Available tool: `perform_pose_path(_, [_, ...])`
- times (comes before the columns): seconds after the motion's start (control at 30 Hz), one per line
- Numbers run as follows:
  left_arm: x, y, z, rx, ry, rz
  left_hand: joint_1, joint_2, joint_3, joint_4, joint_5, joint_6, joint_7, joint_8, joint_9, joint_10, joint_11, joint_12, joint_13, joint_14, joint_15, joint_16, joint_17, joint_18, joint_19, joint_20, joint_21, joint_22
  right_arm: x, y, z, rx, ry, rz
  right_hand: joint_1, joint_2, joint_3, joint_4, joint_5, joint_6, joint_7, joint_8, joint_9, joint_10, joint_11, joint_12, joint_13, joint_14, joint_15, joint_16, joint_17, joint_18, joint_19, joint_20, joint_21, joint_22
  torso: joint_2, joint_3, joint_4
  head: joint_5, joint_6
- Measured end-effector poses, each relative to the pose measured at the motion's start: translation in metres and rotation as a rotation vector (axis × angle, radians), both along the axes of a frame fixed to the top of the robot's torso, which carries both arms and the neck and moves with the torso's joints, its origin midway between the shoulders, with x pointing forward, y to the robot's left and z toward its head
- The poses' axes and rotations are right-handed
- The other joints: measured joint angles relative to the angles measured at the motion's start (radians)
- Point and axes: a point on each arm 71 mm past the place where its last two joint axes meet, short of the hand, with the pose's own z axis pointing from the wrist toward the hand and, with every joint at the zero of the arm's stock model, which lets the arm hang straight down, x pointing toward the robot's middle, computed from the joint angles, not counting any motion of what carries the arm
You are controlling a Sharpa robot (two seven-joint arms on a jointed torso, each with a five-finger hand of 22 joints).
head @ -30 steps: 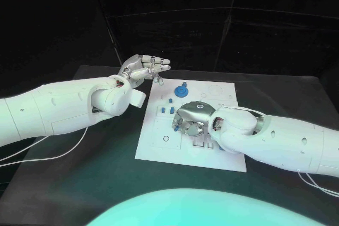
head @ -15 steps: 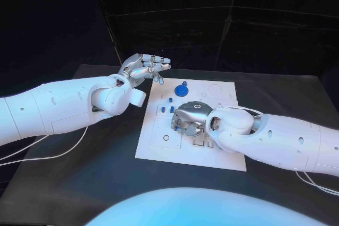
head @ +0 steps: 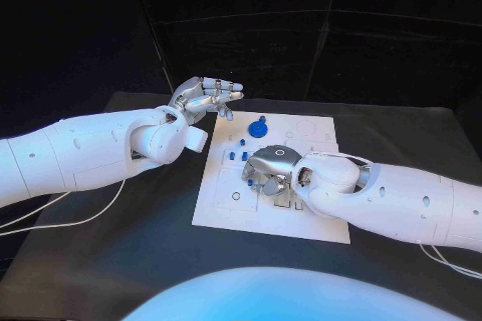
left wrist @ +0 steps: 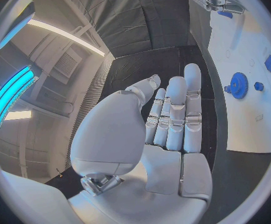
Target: Assemble the parts on the task board
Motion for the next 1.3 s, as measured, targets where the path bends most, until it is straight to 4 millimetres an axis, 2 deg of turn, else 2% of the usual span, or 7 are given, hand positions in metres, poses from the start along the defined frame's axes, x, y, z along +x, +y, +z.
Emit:
perform_pose_path(0.03, [0.0, 0.0, 0.0, 0.0, 0.0, -0.001, 0.0, 0.0, 0.0, 0.0, 0.0, 0.0, 0.0, 0.0, 0.0, 0.0, 0.0, 0.0, 0.0, 0.0, 0.0, 0.0, 0.0, 0.0, 0.0, 0.0, 0.0, 0.0, 0.0, 0.0, 0.0, 0.003, -0.002, -0.001, 0.0, 0.0, -0.004, 0.001, 0.0, -0.004, 0.004, 0.0, 0.0, -0.007, 0.001, 0.0, -0.002, 0.0, 0.0, -0.008, -0.01, 0.014, -0.007, 0.001, -0.008, -0.012, 0.0, 0.0001, 0.0001, 0.0, 0.0])
perform_pose_path(0.37, [0.001, -0.001, -0.001, -0.002, 0.005, -0.008, 0.0, 0.0, 0.0, 0.0, 0.0, 0.0, 0.0, 0.0, 0.0, 0.0, 0.0, 0.0, 0.0, 0.0, 0.0, 0.0, 0.0, 0.0, 0.0, 0.0, 0.0, 0.0, -0.004, -0.007, 0.005, 0.054, -0.023, -0.019, 0.0, 0.0, -0.013, 0.002, 0.007, -0.005, 0.005, 0.0, 0.0, -0.019, 0.002, 0.008, -0.007, -0.004, 0.004, -0.016, -0.026, 0.014, -0.013, 0.004, -0.016, -0.028, 0.0, 0.0008, 0.0001, 0.001, 0.002])
perform_pose_path(0.6, [0.001, 0.0, -0.001, -0.002, 0.008, -0.011, 0.0, 0.0, 0.0, 0.0, 0.0, 0.0, 0.0, 0.0, 0.0, 0.0, 0.0, 0.0, 0.0, 0.0, 0.0, 0.0, 0.0, 0.0, 0.0, 0.0, 0.0, 0.0, -0.01, -0.027, 0.014, 0.128, -0.044, -0.054, 0.0, 0.0, -0.022, 0.002, 0.023, -0.005, 0.005, 0.0, 0.002, -0.019, 0.002, 0.03, -0.007, -0.004, 0.003, -0.016, -0.023, 0.014, -0.013, 0.004, -0.016, -0.026, -0.001, 0.001, -0.0007, 0.0, 0.007])
perform_pose_path(0.8, [0.001, 0.001, -0.001, -0.001, 0.01, -0.011, 0.0, 0.0, 0.0, 0.0, 0.0, 0.0, 0.0, 0.0, 0.0, -0.004, 0.004, 0.0, -0.001, 0.0, 0.0, 0.0, 0.0, 0.008, 0.0, 0.0, 0.0, -0.001, -0.008, -0.055, 0.024, 0.157, -0.059, -0.114, -0.013, -0.014, -0.047, 0.011, 0.023, -0.023, -0.012, 0.0, 0.001, -0.025, -0.004, 0.051, -0.009, 0.0, 0.0, -0.016, -0.026, 0.014, -0.013, 0.004, -0.022, -0.033, -0.002, 0.0001, -0.0024, -0.006, 0.014])
perform_pose_path(0.97, [0.001, 0.001, -0.002, -0.001, 0.012, -0.014, 0.0, 0.0, 0.0, 0.0, 0.0, 0.0, 0.0, 0.0, 0.0, -0.004, 0.004, 0.0, -0.001, 0.0, 0.0, 0.0, 0.0, 0.011, 0.0, 0.0, 0.0, -0.001, 0.01, -0.086, 0.048, 0.168, -0.092, -0.212, -0.017, -0.018, -0.083, 0.025, 0.023, -0.048, -0.017, 0.0, 0.0, -0.048, -0.012, 0.061, -0.014, 0.0, 0.0, -0.019, -0.04, 0.014, -0.017, 0.001, -0.031, -0.045, -0.003, -0.0005, -0.0036, -0.017, 0.024])
perform_pose_path(1.1, [0.001, 0.0, -0.003, -0.001, 0.014, -0.018, 0.0, 0.0, -0.003, -0.003, 0.0, 0.0, 0.0, 0.0, 0.0, -0.004, 0.004, 0.0, -0.001, -0.004, -0.004, 0.0, -0.001, 0.011, 0.0, 0.0, 0.0, -0.001, 0.018, -0.1, 0.062, 0.173, -0.099, -0.268, -0.017, -0.018, -0.116, 0.031, 0.023, -0.073, -0.026, 0.0, 0.0, -0.071, -0.017, 0.073, -0.016, 0.004, -0.004, -0.025, -0.046, 0.014, -0.013, -0.003, -0.037, -0.05, -0.003, -0.001, -0.0035, -0.024, 0.033])
perform_pose_path(1.3, [0.001, -0.001, -0.004, -0.001, 0.016, -0.022, 0.0, 0.0, -0.003, -0.003, 0.0, 0.0, 0.0, 0.0, 0.0, -0.004, 0.004, 0.0, -0.001, -0.004, -0.004, 0.0, -0.001, 0.011, 0.0, 0.0, 0.0, -0.001, 0.029, -0.114, 0.064, 0.122, -0.081, -0.319, -0.017, -0.018, -0.197, 0.051, 0.035, -0.104, -0.05, 0.0, 0.0, -0.111, -0.014, 0.088, -0.016, 0.004, -0.004, -0.039, -0.066, 0.014, -0.013, -0.003, -0.048, -0.061, -0.002, -0.0007, -0.0012, -0.031, 0.041])
